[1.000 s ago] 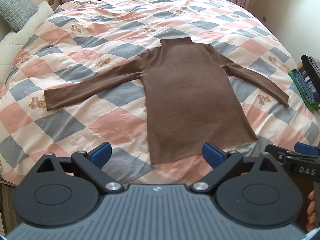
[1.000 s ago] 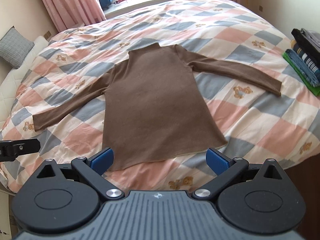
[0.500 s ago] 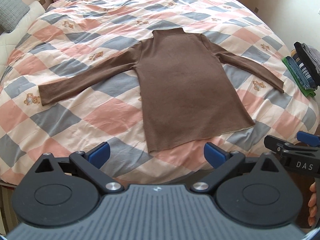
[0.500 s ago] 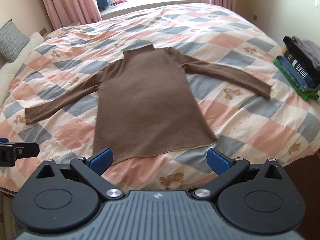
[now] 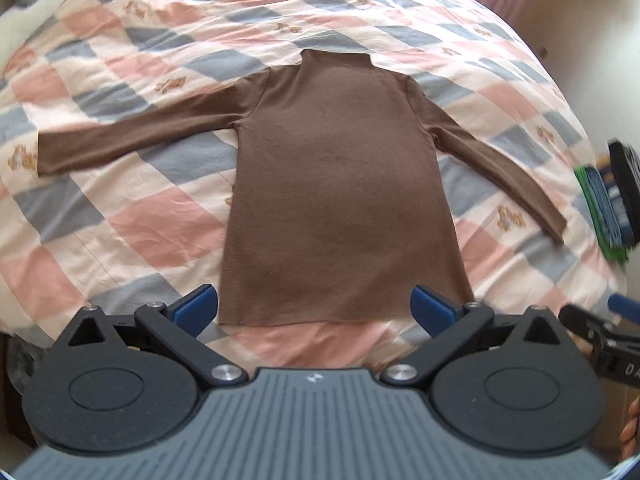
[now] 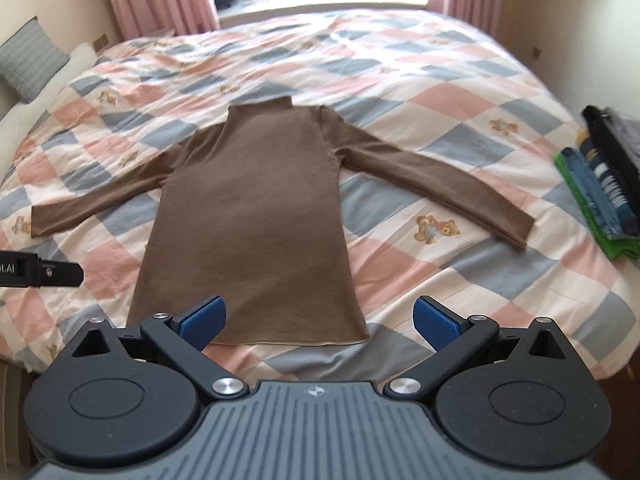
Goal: Fold clothes
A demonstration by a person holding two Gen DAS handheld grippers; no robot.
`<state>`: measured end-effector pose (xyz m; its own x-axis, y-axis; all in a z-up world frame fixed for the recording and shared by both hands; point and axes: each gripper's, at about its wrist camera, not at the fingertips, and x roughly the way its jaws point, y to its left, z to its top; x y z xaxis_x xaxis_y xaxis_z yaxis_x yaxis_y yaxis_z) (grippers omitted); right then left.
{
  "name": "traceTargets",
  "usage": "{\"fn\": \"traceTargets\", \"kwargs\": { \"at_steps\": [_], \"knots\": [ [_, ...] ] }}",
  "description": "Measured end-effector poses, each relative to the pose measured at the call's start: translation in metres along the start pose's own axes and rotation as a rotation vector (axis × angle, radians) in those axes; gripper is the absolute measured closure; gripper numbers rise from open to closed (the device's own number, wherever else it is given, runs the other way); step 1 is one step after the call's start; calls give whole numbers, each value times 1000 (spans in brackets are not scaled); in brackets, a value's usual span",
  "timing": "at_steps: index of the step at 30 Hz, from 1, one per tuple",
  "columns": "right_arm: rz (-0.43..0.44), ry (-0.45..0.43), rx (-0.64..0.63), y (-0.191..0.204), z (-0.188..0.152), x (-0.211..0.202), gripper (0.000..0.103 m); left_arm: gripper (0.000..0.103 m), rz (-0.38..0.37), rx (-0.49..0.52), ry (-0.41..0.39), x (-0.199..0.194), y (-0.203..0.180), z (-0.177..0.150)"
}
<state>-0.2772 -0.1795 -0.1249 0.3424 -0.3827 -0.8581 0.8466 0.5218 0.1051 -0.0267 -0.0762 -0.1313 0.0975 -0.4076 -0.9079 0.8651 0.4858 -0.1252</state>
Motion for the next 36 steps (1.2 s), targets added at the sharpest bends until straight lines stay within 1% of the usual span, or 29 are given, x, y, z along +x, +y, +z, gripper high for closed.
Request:
{"fn": "traceTargets", "kwargs": {
  "at_steps": [3,6,11,12,14,17,19,21,24,27,29,32,35,36],
  "knots": [
    [28,80,-21,-10,9,25,1,1,8,-86,25,14,8,-5],
    [86,121,-19,-10,17,43,1,2,15,-169,36,23,27,-7],
    [124,215,-53,10,30,90,1,2,107,-301,11,38,84,1],
    [136,236,-57,15,33,99,1,2,115,-346,2,42,101,3],
    [152,274,-68,29,39,118,1,2,110,-469,-28,51,141,7],
    [166,321,-92,53,51,144,1,6,94,-661,-97,70,209,15],
    [153,347,-107,70,59,162,1,16,77,-771,-154,87,257,23],
    [144,373,-112,86,66,181,1,22,66,-876,-211,107,301,34],
    [139,423,-122,107,74,213,1,23,76,-1028,-291,138,362,50],
    [123,461,-126,124,77,241,1,23,81,-1149,-338,167,411,61],
    [124,474,-108,130,76,255,1,23,73,-1202,-359,183,433,64],
    [110,506,-75,131,72,272,1,22,95,-1243,-380,201,454,67],
    [102,530,-49,129,69,285,1,21,108,-1252,-403,213,462,71],
    [101,532,-45,127,68,288,1,23,108,-1251,-418,215,463,73]
  ]
}}
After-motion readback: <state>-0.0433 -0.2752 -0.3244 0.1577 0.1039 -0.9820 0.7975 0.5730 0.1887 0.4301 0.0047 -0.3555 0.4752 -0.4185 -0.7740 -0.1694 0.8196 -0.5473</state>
